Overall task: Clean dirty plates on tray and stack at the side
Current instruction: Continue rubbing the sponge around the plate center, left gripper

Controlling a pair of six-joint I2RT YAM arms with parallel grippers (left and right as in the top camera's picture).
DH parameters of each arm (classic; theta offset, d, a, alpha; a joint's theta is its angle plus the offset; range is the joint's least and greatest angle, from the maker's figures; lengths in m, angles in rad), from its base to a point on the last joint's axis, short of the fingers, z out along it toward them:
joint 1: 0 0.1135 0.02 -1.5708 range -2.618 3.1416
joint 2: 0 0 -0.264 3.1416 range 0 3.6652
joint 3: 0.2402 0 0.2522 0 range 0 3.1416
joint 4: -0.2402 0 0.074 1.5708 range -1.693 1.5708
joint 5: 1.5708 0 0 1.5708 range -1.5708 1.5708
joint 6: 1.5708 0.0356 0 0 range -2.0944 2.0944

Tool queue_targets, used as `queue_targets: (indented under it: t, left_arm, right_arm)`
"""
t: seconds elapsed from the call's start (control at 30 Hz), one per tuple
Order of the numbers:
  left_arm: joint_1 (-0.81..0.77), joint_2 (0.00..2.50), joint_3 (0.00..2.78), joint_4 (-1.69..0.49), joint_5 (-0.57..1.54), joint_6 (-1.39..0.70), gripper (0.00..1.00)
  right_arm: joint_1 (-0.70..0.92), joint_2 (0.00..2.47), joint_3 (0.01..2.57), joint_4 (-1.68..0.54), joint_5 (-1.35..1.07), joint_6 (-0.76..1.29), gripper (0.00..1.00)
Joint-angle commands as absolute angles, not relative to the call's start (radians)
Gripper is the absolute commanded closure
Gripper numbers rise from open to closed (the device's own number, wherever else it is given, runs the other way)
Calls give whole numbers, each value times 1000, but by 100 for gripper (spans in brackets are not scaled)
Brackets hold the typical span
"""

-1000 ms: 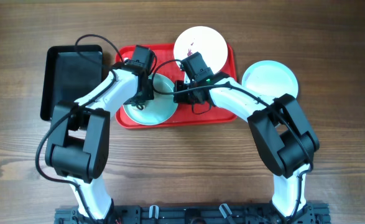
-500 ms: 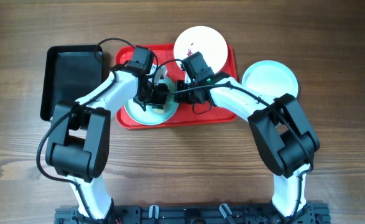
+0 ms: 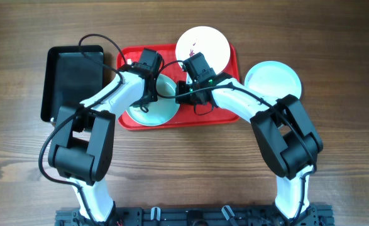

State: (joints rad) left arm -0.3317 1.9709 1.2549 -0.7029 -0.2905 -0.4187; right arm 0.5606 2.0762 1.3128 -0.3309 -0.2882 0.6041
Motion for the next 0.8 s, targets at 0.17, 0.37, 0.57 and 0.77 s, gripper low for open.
queue_targets:
  t: [0.17, 0.37, 0.57, 0.77]
  left_arm:
    - [-336, 2025, 1214, -805, 141, -97, 96]
    - [-336, 2025, 1214, -816, 378, 23, 96]
    - [-321, 2025, 1214, -837, 373, 22, 96]
    - [-269, 2025, 1214, -871, 112, -163, 96]
  right_arm:
    - [562, 2098, 1328, -330, -296, 602, 96]
    - [562, 2098, 1328, -330, -296, 602, 96]
    - [562, 2098, 1328, -331, -296, 602, 96]
    - [562, 2098, 1328, -329, -296, 603, 96]
